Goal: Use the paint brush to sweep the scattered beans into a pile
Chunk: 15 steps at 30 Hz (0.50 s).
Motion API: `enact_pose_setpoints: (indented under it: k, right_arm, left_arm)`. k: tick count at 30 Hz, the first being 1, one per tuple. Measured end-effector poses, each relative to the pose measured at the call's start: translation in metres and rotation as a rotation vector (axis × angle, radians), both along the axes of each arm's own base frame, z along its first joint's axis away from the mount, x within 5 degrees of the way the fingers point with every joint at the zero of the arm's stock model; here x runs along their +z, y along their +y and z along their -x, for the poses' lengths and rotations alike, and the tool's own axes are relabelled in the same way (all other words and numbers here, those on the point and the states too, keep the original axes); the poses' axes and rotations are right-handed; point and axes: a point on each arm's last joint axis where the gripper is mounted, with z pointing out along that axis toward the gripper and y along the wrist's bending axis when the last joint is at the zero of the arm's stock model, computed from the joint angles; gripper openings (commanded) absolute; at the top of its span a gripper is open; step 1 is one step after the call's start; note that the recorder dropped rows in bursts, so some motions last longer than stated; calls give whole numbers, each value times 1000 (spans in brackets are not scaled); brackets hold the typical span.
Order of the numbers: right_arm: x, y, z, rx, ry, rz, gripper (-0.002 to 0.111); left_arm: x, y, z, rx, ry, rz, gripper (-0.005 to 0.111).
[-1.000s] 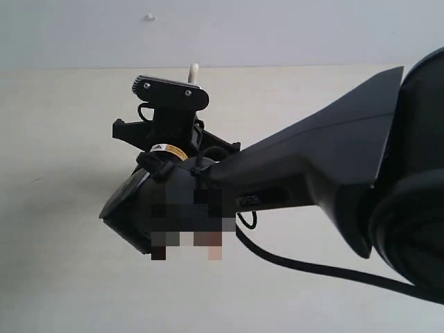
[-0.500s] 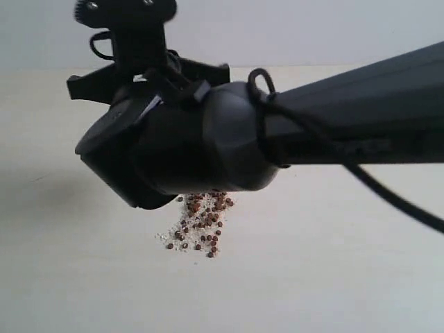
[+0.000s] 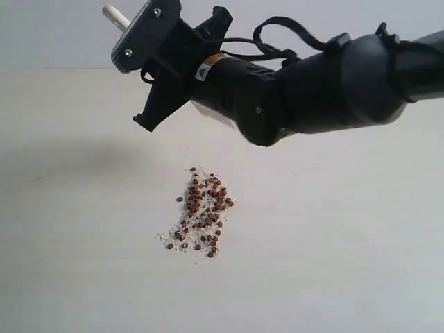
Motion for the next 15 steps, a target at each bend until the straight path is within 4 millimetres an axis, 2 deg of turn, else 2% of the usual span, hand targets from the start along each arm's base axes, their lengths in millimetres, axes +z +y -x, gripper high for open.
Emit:
enact_pose_setpoints:
  k: [5, 9, 12, 15]
  right_arm:
    - [5, -23, -18, 245, -15, -63, 0]
    - [7, -44, -21, 496, 21, -175, 0]
    - [-6, -58, -25, 608, 79, -215, 0]
    - [-24, -68, -31, 643, 116, -244, 0]
  left_arm:
    - [0, 0, 0, 0, 0, 0, 0]
    - [0, 0, 0, 0, 0, 0, 0]
    - [0, 0, 0, 0, 0, 0, 0]
    - [0, 0, 0, 0, 0, 0, 0]
